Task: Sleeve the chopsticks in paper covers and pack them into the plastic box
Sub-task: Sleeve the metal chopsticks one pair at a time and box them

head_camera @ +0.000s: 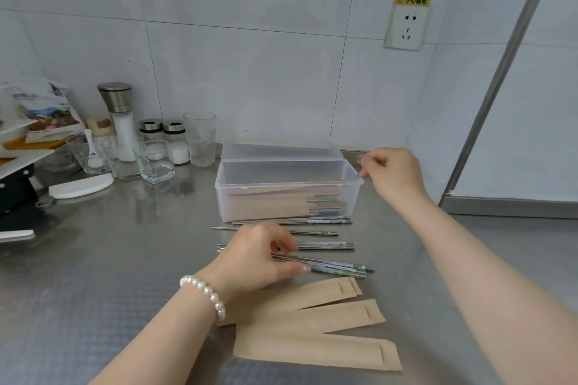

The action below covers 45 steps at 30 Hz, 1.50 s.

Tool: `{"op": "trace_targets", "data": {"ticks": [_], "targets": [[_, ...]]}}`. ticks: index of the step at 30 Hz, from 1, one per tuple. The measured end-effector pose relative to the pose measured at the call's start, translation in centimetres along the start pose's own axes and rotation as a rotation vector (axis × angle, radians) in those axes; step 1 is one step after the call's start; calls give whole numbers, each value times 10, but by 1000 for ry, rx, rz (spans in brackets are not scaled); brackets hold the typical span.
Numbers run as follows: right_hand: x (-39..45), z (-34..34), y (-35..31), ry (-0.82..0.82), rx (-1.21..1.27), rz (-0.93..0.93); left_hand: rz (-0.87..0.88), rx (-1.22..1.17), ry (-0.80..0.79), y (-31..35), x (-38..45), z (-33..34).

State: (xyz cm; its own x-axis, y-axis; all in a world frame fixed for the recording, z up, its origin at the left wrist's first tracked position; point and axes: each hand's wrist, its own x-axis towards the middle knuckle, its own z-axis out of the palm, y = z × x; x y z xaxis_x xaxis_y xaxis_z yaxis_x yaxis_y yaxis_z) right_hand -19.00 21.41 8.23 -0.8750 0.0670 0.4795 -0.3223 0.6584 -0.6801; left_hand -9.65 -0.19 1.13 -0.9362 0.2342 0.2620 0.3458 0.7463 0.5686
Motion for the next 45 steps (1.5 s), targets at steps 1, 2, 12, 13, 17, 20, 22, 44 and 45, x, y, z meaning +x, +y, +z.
{"op": "trace_targets", "data": {"ticks": [1, 2, 12, 13, 17, 20, 22, 44, 45], "targets": [[-8, -1, 2, -16, 57, 0, 4, 6, -58, 3, -1, 1], [-17, -1, 4, -63, 105, 0, 10, 10, -105, 7, -1, 2], [-58, 8, 19, -873, -24, -26, 42, 58, -227, 14, -1, 10], [-59, 6, 19, -918, -43, -31, 34, 51, -229, 14, -2, 11], [-62, 3, 20, -1058, -77, -17, 22, 10, -230, 15, -2, 12], [-62, 3, 22, -1073, -72, -21, 15, -11, -230, 14, -2, 14], [-63, 5, 22, -1086, -77, -37, 15, -22, -226, 14, -2, 15], [-67, 3, 15, -1114, -16, -58, -4, -47, -164, 15, -1, 15], [-67, 2, 15, -1108, 6, -51, 1, -60, -152, 14, -1, 13]]}}
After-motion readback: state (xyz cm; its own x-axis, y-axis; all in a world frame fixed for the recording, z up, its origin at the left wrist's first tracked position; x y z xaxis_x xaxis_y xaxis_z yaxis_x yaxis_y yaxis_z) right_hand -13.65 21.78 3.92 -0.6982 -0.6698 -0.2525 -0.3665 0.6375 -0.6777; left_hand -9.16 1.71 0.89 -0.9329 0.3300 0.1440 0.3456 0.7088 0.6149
